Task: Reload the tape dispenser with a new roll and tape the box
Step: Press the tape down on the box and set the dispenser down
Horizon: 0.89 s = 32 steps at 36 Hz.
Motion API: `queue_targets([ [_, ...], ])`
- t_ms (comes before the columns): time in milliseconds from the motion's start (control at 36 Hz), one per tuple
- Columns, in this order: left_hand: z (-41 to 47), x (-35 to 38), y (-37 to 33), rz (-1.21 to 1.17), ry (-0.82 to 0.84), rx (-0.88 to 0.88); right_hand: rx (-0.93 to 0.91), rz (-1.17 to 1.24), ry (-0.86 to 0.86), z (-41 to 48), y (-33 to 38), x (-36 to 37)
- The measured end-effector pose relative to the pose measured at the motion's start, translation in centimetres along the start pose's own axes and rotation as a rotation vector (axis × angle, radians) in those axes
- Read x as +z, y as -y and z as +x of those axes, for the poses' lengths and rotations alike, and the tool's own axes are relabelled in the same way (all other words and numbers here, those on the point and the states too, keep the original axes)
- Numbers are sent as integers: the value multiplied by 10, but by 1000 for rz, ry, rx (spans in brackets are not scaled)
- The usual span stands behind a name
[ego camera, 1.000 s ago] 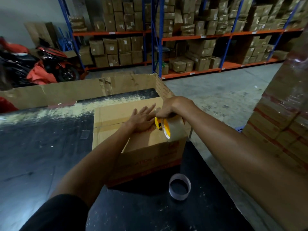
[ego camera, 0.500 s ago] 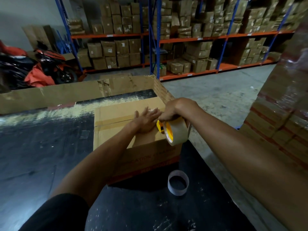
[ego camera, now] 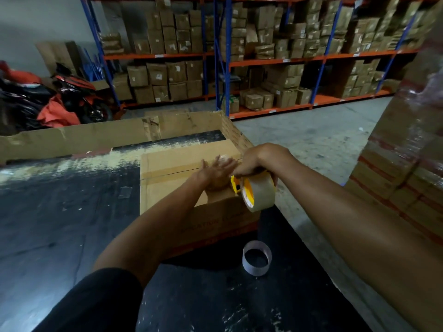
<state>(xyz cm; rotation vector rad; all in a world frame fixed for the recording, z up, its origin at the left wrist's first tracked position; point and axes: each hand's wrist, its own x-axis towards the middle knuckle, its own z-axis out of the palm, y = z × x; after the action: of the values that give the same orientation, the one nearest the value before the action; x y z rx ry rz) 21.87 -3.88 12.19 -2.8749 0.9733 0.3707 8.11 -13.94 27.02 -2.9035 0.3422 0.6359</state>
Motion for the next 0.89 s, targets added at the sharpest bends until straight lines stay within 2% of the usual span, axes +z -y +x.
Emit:
queue_targets([
  [389,-7,2,-7,-54,-26,-21,-40,-78,-70,-22,-18,21],
  [556,-5,4,-4,-65,-35,-12,-8,-54,-12,-28,-24,22],
  [750,-5,7,-7,-65,-47,-12,38,60,-11,-8,-38,38],
  [889,-6,7,-6,-95,-46,-1,94,385,133,16,-55,27],
])
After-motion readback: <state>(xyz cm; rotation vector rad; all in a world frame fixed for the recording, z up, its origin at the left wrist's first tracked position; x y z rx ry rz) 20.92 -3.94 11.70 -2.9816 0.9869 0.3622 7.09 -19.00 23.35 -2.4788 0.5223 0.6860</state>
